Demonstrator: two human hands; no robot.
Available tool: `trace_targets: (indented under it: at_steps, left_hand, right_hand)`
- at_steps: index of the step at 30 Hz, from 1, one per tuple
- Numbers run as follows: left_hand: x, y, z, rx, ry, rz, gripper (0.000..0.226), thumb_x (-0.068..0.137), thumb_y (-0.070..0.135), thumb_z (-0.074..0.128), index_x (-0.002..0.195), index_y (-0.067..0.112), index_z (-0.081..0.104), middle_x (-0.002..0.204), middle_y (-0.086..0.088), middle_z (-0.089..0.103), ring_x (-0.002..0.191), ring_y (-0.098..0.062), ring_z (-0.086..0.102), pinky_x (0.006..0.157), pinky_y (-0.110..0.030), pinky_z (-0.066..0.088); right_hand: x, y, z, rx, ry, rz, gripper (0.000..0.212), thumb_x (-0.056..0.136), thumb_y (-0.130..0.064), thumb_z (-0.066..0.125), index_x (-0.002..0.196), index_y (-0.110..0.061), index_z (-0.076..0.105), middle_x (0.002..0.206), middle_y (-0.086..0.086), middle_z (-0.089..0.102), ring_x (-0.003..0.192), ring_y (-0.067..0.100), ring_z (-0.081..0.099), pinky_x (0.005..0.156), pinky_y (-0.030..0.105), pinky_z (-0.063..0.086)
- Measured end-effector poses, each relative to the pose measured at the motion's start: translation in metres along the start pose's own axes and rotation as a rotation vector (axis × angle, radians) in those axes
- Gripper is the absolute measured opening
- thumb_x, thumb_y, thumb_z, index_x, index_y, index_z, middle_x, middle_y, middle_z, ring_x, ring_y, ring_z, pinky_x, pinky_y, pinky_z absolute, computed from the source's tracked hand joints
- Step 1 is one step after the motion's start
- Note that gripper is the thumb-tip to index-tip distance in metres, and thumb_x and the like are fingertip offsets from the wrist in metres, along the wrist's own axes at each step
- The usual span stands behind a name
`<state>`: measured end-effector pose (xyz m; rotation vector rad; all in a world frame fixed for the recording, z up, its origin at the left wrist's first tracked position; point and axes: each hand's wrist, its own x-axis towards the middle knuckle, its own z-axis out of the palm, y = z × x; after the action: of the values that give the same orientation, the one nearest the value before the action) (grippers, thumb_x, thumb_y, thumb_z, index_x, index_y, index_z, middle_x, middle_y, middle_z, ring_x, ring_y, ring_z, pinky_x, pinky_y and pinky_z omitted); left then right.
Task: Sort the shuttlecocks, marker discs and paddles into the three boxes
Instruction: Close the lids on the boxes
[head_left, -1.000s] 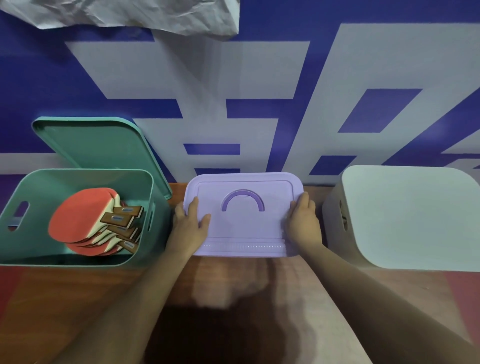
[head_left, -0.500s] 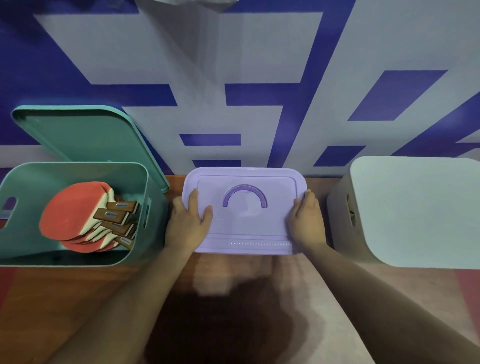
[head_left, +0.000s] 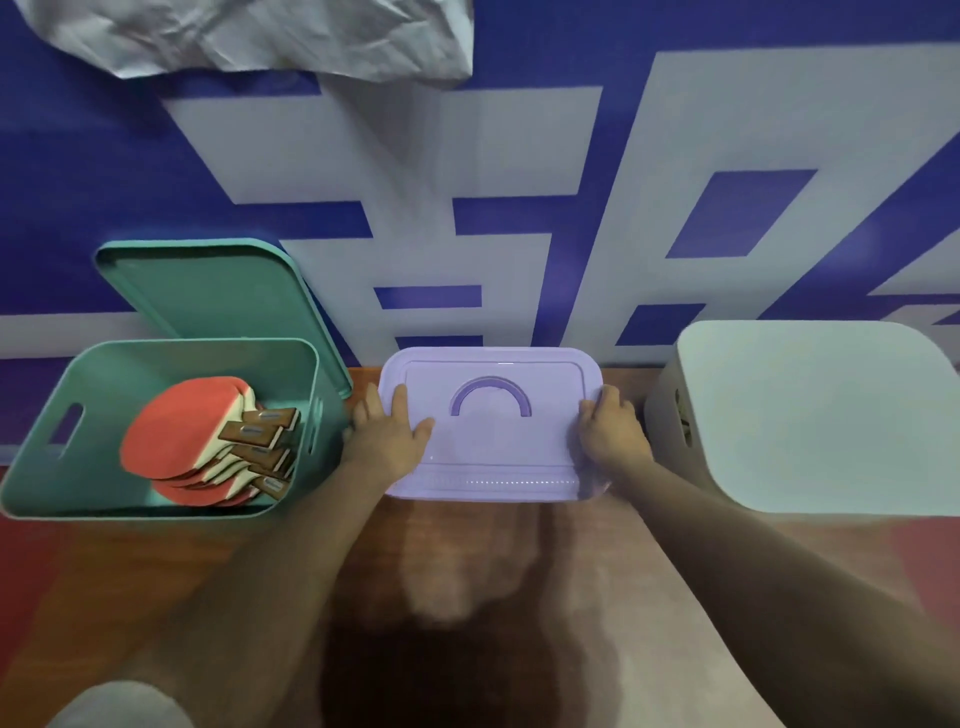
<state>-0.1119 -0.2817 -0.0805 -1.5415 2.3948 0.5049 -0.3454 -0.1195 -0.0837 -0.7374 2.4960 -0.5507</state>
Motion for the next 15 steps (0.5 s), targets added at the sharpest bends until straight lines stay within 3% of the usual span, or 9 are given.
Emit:
trace_targets:
  at_steps: [2, 5, 10, 15]
  left_hand:
    - [-0.007, 0.002, -0.015, -0.022, 0.033, 0.043, 0.073, 0.095, 0.054, 0.041, 0.153, 0.021, 0.011, 0.159, -0.017, 0.005, 0.144, -0.038, 0.017, 0.114, -0.048, 0.025]
    - [-0.022, -0.001, -0.034, -0.146, 0.097, 0.097, 0.068, 0.094, 0.041, 0.051, 0.148, 0.011, 0.023, 0.149, -0.020, 0.028, 0.136, -0.040, 0.033, 0.111, -0.046, 0.031]
    - [-0.068, -0.010, -0.076, -0.292, 0.223, 0.064, 0.044, 0.095, 0.030, 0.051, 0.132, 0.007, 0.045, 0.132, -0.018, 0.044, 0.123, -0.035, 0.047, 0.104, -0.042, 0.038]
    - [-0.098, -0.053, -0.129, -0.321, 0.423, 0.008, 0.036, 0.092, 0.026, 0.055, 0.120, 0.003, 0.052, 0.122, -0.020, 0.051, 0.117, -0.037, 0.049, 0.101, -0.041, 0.040]
  right_hand:
    - [-0.004, -0.007, -0.014, -0.023, -0.001, 0.017, 0.051, 0.101, -0.042, 0.029, 0.139, -0.008, 0.036, 0.137, 0.018, 0.045, 0.117, 0.037, 0.053, 0.098, 0.047, 0.047]
    - [-0.014, -0.018, -0.030, -0.032, 0.031, -0.050, 0.060, 0.100, -0.046, 0.034, 0.146, -0.008, 0.027, 0.146, 0.017, 0.038, 0.128, 0.037, 0.046, 0.103, 0.046, 0.044]
    - [-0.039, -0.054, -0.057, -0.040, 0.021, -0.225, 0.055, 0.100, -0.045, 0.040, 0.141, -0.008, 0.038, 0.144, 0.015, 0.042, 0.127, 0.033, 0.047, 0.104, 0.041, 0.042]
    - [-0.062, -0.115, -0.072, -0.018, 0.032, -0.374, 0.050, 0.098, -0.045, 0.044, 0.130, -0.008, 0.045, 0.134, 0.016, 0.046, 0.114, 0.034, 0.053, 0.098, 0.044, 0.047]
